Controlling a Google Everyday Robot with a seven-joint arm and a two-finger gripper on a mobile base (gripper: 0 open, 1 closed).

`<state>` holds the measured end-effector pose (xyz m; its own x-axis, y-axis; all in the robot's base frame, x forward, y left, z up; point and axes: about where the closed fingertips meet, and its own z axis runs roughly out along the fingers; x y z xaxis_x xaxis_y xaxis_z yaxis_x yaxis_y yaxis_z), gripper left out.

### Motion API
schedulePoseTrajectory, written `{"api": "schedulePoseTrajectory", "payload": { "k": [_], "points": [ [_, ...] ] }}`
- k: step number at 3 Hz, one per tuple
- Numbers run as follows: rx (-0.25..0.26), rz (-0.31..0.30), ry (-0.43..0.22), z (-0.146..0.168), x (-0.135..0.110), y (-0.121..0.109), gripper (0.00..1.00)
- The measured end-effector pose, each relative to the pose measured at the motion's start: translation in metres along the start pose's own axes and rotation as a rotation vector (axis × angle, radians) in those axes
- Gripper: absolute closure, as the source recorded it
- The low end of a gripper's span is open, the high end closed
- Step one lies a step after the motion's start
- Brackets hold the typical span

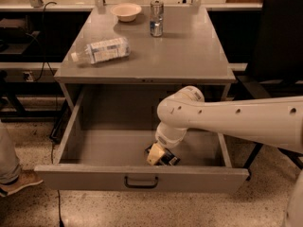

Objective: Pick rxbar blueberry from top drawer and place on counter

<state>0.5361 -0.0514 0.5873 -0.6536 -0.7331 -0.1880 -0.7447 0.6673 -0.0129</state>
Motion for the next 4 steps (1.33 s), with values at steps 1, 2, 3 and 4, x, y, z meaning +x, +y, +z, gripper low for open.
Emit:
{"api": "schedulePoseTrajectory", "payload": {
  "k": [1, 2, 3, 4],
  "points": [
    [0.0, 0.0, 0.0, -0.008, -0.002, 0.0, 0.7],
    [0.0, 0.0, -0.001, -0.017, -0.003, 0.0, 0.93],
    [0.0, 0.0, -0.001, -0.018, -0.004, 0.0, 1.0],
    [-0.007, -0.03, -0.05, -0.042, -0.009, -0.006, 1.0]
  ]
}}
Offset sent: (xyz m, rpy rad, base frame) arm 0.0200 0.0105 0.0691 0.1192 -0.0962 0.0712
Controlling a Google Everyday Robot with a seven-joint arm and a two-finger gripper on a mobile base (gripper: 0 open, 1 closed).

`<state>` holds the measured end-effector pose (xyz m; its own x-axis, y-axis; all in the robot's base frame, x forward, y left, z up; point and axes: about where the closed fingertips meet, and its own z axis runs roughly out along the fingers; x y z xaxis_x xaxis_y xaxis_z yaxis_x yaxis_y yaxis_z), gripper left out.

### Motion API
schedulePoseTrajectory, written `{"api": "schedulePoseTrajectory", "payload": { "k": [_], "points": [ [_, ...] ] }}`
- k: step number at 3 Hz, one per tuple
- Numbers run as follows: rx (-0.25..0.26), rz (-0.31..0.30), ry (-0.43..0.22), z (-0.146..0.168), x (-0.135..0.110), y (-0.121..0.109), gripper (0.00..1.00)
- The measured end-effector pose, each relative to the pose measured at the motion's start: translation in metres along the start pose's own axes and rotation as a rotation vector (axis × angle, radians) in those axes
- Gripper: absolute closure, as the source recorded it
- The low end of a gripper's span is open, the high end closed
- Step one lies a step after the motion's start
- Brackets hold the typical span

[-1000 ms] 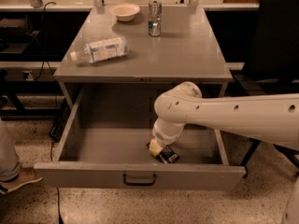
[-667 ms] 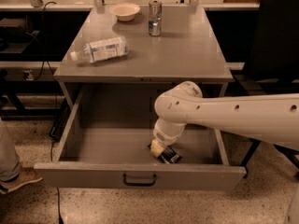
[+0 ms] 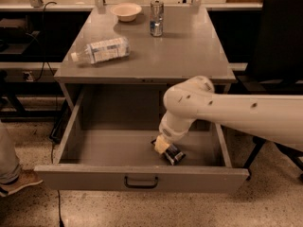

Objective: Pick rxbar blueberry from top drawer and place on counter

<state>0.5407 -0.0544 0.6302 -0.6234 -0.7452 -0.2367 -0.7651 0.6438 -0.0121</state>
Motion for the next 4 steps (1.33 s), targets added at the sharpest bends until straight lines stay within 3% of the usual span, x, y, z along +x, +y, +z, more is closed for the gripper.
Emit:
{"api": "schedulePoseTrajectory", "payload": {
  "k": [1, 2, 3, 4],
  "points": [
    [-0.007, -0.059, -0.091, -0.05, -0.009, -0.012, 1.0],
    [-0.005, -0.135, -0.229, -0.143, -0.024, -0.034, 1.0],
    [0.009, -0.181, -0.232, -0.14, -0.03, -0.034, 1.0],
    [0.015, -0.167, -0.238, -0.145, -0.03, -0.037, 1.0]
  ]
}}
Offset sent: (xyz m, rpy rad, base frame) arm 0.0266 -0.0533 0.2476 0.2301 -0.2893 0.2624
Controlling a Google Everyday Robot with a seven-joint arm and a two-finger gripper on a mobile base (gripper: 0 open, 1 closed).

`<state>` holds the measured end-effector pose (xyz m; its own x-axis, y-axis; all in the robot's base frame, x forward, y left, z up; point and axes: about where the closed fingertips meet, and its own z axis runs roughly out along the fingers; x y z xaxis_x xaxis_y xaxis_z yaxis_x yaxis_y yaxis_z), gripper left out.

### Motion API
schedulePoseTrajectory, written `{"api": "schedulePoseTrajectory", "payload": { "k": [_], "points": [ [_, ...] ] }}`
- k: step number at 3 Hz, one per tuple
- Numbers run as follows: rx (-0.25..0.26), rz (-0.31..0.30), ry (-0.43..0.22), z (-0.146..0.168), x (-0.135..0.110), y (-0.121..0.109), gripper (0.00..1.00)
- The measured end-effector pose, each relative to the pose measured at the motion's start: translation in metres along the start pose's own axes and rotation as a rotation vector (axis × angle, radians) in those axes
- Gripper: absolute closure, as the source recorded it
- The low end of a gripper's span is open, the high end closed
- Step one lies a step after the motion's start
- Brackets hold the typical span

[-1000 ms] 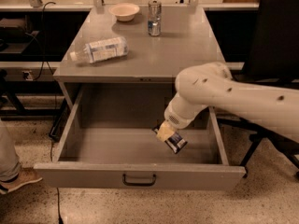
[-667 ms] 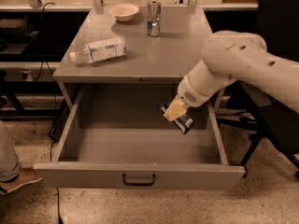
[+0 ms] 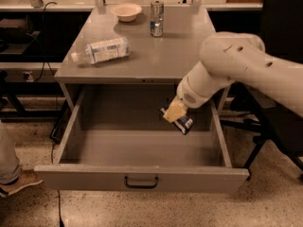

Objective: Pick rxbar blueberry from top drawer and place on counter

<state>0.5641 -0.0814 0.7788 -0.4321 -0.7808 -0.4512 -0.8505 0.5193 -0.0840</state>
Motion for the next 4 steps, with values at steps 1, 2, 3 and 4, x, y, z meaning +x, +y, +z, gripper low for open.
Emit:
{"api": "schedulePoseTrajectory", "payload": {
  "k": [1, 2, 3, 4],
  "points": [
    [0.041, 0.006, -0.033, -0.025, -0.007, -0.018, 1.0],
    [0.108, -0.023, -0.066, -0.062, -0.027, -0.04, 1.0],
    [0.17, -0.081, -0.097, -0.084, -0.068, -0.078, 1.0],
    [0.202, -0.112, -0.112, -0.083, -0.096, -0.107, 1.0]
  ]
}}
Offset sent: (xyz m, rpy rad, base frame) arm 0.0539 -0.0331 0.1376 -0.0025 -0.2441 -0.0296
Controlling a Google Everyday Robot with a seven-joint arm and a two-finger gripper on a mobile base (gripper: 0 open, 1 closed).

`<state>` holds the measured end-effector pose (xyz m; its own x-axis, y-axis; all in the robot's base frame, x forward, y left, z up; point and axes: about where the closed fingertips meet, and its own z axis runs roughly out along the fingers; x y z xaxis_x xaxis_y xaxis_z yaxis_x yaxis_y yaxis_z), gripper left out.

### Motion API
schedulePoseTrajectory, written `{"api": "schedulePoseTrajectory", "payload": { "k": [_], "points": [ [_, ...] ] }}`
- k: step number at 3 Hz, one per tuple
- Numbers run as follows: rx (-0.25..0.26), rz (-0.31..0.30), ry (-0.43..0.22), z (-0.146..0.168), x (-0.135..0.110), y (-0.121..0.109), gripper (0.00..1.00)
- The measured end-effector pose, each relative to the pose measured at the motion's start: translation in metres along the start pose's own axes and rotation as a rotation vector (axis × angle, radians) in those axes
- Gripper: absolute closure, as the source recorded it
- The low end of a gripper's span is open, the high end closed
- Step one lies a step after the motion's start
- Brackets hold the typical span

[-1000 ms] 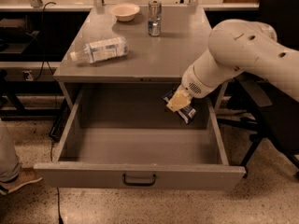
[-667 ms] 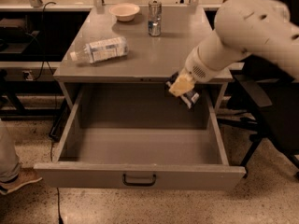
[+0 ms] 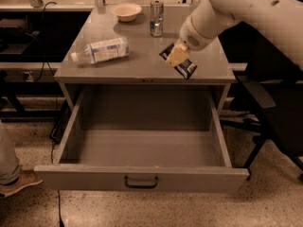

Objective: Pick rxbar blueberry from top drawer and place on counter

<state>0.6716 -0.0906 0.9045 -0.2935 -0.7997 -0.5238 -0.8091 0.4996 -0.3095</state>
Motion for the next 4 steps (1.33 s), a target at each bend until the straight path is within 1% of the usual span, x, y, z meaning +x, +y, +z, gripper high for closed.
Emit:
{"api": "schedulePoseTrajectory", "payload": {
  "k": [1, 2, 3, 4],
  "points": [
    [0.022, 0.004, -0.018, 0.013, -0.015, -0.029, 1.0],
    [0.037, 0.052, -0.052, 0.033, -0.022, -0.061, 0.98],
    [0.036, 0.086, -0.074, 0.046, -0.025, -0.075, 0.74],
    [0.016, 0.105, -0.091, 0.056, -0.026, -0.079, 0.51]
  ]
}}
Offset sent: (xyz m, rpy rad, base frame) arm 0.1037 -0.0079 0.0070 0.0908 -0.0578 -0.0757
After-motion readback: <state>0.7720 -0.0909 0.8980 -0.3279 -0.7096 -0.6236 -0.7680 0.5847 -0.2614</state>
